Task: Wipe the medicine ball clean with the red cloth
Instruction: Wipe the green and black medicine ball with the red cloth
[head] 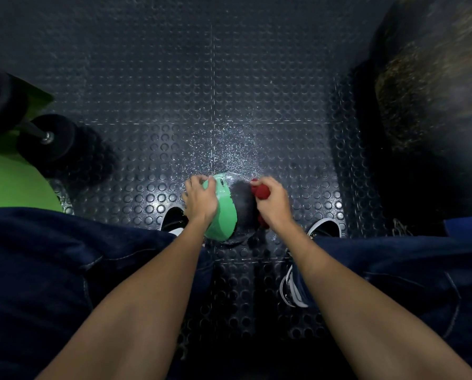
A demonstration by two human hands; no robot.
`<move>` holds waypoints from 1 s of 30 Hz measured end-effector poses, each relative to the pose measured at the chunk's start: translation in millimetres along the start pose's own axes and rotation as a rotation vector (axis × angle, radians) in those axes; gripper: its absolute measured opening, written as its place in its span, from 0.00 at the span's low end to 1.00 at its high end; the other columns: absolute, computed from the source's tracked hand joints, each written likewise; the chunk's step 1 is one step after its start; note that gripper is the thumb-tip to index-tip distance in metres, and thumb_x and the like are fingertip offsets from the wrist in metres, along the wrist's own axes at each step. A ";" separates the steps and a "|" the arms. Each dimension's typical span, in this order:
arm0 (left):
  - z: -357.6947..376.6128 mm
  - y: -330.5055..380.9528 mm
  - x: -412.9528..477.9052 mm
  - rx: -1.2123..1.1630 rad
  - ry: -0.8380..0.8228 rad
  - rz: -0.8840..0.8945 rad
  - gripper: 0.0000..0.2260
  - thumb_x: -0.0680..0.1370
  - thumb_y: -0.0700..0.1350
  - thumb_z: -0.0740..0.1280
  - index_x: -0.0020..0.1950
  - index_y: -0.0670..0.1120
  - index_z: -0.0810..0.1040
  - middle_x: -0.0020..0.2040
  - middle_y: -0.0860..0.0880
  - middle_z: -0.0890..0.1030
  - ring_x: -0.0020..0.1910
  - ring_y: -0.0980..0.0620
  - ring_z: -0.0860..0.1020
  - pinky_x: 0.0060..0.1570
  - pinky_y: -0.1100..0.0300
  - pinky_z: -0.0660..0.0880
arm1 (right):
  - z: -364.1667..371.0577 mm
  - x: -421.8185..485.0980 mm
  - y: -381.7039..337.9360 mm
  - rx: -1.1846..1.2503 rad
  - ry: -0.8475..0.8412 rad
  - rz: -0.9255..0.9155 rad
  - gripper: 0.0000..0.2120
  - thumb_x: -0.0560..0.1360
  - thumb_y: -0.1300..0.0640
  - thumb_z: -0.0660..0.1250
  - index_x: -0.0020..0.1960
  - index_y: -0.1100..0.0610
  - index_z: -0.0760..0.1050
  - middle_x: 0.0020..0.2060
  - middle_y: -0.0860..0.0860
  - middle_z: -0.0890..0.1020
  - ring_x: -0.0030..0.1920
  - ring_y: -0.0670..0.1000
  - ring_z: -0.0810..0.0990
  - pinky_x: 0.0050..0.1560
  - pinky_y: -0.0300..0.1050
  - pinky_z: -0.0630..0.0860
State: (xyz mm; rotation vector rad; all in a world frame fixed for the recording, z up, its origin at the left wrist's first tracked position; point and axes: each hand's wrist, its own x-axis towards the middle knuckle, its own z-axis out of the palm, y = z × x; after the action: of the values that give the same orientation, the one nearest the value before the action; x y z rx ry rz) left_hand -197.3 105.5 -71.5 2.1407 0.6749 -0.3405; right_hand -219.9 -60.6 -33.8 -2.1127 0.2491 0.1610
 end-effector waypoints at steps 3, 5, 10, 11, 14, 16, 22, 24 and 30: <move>-1.7 -2.2 -0.5 -0.024 -0.003 -0.013 0.10 0.83 0.55 0.56 0.59 0.51 0.70 0.66 0.47 0.70 0.66 0.43 0.69 0.69 0.39 0.66 | 6.0 -5.9 -4.0 -0.031 -0.105 -0.103 0.22 0.65 0.77 0.65 0.53 0.57 0.80 0.53 0.42 0.76 0.58 0.48 0.70 0.59 0.35 0.65; -3.1 -1.9 -0.4 0.009 -0.015 -0.017 0.11 0.83 0.55 0.56 0.60 0.52 0.69 0.68 0.47 0.68 0.69 0.41 0.67 0.70 0.36 0.64 | 2.5 -3.9 -3.0 0.088 -0.054 0.041 0.21 0.68 0.77 0.64 0.53 0.58 0.80 0.52 0.44 0.77 0.58 0.51 0.73 0.57 0.35 0.67; -4.7 5.5 2.9 0.052 -0.001 -0.089 0.16 0.83 0.57 0.56 0.66 0.49 0.71 0.71 0.45 0.62 0.68 0.37 0.67 0.66 0.32 0.67 | -13.1 18.0 -12.9 0.156 -0.017 0.241 0.19 0.74 0.72 0.62 0.59 0.53 0.76 0.55 0.52 0.77 0.45 0.46 0.76 0.41 0.38 0.73; -4.5 8.3 2.7 0.065 0.002 -0.111 0.17 0.84 0.57 0.55 0.66 0.48 0.70 0.71 0.45 0.63 0.68 0.37 0.68 0.66 0.33 0.67 | -13.3 18.1 -17.4 0.142 0.021 0.199 0.22 0.73 0.71 0.63 0.62 0.52 0.74 0.57 0.52 0.76 0.48 0.47 0.76 0.45 0.39 0.75; 2.0 12.0 -4.9 0.132 0.011 -0.112 0.18 0.83 0.61 0.53 0.65 0.51 0.69 0.69 0.46 0.65 0.65 0.38 0.71 0.64 0.33 0.68 | -7.8 4.4 -15.1 0.009 0.028 -0.008 0.29 0.70 0.73 0.66 0.68 0.53 0.71 0.63 0.51 0.74 0.60 0.48 0.72 0.65 0.43 0.68; 8.6 10.2 -10.4 0.132 0.031 -0.105 0.15 0.82 0.61 0.55 0.62 0.54 0.69 0.66 0.46 0.68 0.62 0.38 0.72 0.63 0.34 0.70 | 1.5 -12.5 -0.7 -0.149 -0.134 -0.215 0.34 0.66 0.77 0.65 0.68 0.55 0.71 0.65 0.50 0.73 0.65 0.48 0.68 0.70 0.44 0.63; 7.3 12.4 -2.6 0.122 0.025 -0.133 0.13 0.81 0.59 0.58 0.63 0.55 0.71 0.67 0.47 0.69 0.63 0.38 0.71 0.64 0.35 0.70 | 13.7 -17.1 6.8 -0.163 -0.003 -0.067 0.27 0.68 0.75 0.65 0.64 0.59 0.75 0.57 0.51 0.77 0.59 0.50 0.70 0.63 0.36 0.63; 3.7 11.0 0.9 0.097 0.021 -0.138 0.12 0.82 0.57 0.58 0.63 0.55 0.72 0.68 0.46 0.69 0.66 0.38 0.71 0.67 0.34 0.67 | 13.8 -19.5 15.5 -0.140 -0.084 -0.172 0.28 0.66 0.76 0.66 0.63 0.58 0.76 0.57 0.51 0.77 0.58 0.50 0.69 0.61 0.33 0.63; 5.6 6.6 2.0 0.139 0.020 -0.101 0.13 0.81 0.60 0.55 0.61 0.58 0.69 0.66 0.47 0.70 0.60 0.39 0.74 0.62 0.35 0.72 | 14.6 -13.3 11.9 -0.136 -0.094 -0.168 0.26 0.66 0.75 0.65 0.60 0.56 0.77 0.58 0.50 0.76 0.57 0.50 0.68 0.57 0.37 0.64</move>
State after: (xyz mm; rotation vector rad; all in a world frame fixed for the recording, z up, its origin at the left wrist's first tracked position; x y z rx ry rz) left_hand -191.8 98.5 -71.5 2.2485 0.7930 -0.4326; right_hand -235.9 -52.8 -48.4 -2.2425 0.0040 0.1811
